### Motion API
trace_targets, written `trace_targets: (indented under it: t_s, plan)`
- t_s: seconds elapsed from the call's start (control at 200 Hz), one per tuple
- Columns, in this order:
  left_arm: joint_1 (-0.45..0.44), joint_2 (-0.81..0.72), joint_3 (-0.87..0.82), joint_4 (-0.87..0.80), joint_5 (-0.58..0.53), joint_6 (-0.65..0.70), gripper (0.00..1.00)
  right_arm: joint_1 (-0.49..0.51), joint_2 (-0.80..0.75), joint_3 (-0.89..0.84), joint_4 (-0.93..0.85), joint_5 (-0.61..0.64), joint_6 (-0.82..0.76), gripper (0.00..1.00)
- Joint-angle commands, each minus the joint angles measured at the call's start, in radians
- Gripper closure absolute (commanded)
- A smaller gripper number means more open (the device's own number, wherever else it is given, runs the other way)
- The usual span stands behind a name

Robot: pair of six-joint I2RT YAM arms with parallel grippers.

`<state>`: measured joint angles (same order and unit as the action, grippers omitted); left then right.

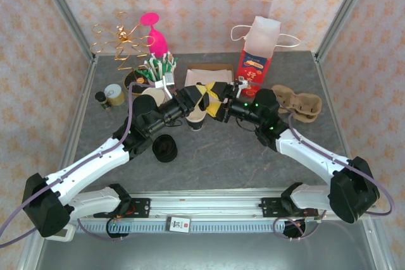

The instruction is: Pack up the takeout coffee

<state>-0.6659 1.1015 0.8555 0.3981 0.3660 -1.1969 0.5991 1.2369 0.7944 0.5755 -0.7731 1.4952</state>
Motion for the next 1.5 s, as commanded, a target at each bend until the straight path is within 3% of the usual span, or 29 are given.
trace_targets:
  t_s: [0.0,0.265,0.5,0.786,1.041,1.496]
  plan:
    - [0.012,-0.028,0.024,-0.045,-0.011,0.038,0.66,-0.001,-0.020,0.056,-0.057,0.022,-0.076,0.33]
    - [0.038,-0.105,0.040,-0.229,-0.083,0.122,0.57,-0.001,0.005,0.169,-0.330,0.110,-0.303,0.33]
    - [0.061,-0.222,0.079,-0.467,-0.192,0.243,0.52,0.001,0.069,0.316,-0.636,0.283,-0.621,0.33]
    - [0.065,-0.319,0.106,-0.726,-0.335,0.359,0.52,0.059,0.232,0.463,-0.854,0.490,-0.936,0.32]
    - [0.065,-0.392,0.070,-0.818,-0.412,0.375,0.52,0.147,0.381,0.579,-0.970,0.694,-1.124,0.33]
    - [0.065,-0.438,0.031,-0.904,-0.517,0.385,0.52,0.274,0.602,0.769,-1.147,0.892,-1.279,0.35]
